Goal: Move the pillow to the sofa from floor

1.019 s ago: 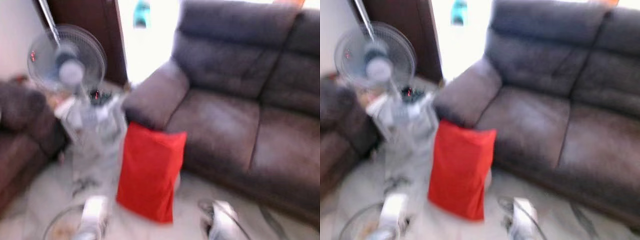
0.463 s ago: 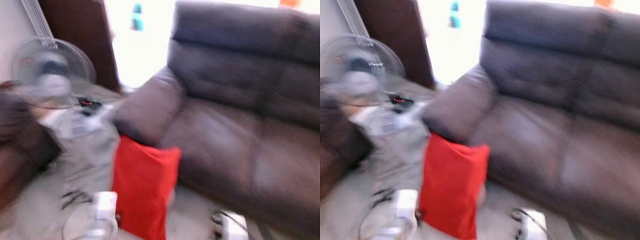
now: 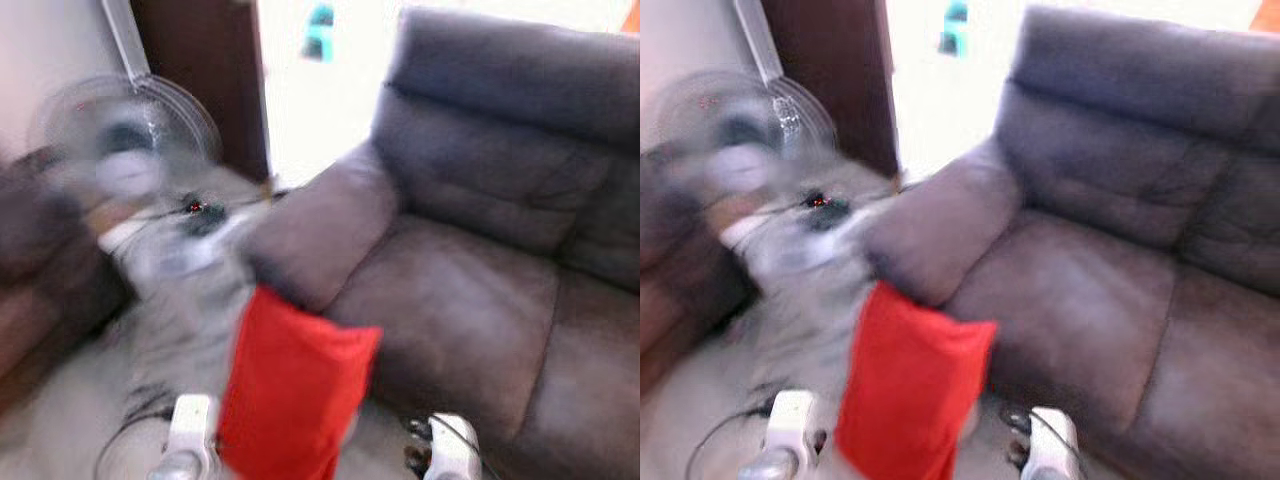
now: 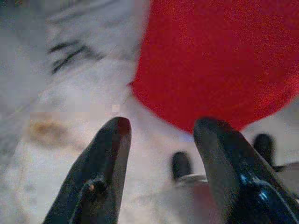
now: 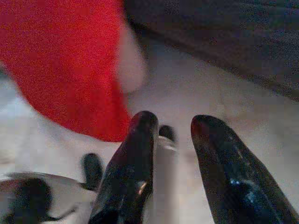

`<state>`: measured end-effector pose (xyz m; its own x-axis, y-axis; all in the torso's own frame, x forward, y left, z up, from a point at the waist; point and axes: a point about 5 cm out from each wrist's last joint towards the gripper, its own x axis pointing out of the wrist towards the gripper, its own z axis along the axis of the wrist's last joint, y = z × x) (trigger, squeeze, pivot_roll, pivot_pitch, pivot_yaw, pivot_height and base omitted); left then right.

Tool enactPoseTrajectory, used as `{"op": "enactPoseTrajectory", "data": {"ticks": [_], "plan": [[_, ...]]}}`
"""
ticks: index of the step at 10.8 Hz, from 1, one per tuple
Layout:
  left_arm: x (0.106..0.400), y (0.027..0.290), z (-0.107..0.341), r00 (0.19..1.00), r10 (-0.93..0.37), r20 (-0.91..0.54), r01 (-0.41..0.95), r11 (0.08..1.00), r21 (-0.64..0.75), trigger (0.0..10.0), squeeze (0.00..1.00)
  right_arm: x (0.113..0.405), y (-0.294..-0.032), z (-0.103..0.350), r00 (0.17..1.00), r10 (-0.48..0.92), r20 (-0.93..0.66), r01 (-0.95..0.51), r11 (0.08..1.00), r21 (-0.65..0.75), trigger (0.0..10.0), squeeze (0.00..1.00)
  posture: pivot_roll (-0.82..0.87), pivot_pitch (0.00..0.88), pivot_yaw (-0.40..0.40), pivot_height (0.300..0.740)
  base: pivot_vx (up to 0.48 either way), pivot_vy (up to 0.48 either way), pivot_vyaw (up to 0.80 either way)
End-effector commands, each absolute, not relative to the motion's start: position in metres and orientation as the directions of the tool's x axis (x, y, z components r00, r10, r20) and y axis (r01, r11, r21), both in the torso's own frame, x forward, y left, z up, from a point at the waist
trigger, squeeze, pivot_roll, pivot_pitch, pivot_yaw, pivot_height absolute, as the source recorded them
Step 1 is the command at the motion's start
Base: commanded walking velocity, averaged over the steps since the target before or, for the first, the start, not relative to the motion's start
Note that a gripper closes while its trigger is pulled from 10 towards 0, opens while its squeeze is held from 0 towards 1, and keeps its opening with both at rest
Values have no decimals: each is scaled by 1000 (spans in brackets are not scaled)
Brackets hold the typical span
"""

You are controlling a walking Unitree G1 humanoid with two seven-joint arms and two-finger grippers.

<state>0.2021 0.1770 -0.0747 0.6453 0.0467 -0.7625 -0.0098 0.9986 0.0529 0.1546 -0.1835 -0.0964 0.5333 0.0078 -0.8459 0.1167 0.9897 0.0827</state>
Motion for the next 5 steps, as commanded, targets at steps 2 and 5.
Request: {"op": "enactPoseTrajectory", "data": {"ticks": [2,5], "plan": [[198,190,-75,635,81,-769,-27,996,83,10000,0,163,-177,-94,547,22,-837,94,992,87,10000,0,-13,14,-25,740,311,0,309],[200,190,-74,644,85,-760,-34,996,82,10000,0,162,-177,-94,545,17,-838,120,988,98,10000,0,-12,16,-25,740,0,0,533]]}}
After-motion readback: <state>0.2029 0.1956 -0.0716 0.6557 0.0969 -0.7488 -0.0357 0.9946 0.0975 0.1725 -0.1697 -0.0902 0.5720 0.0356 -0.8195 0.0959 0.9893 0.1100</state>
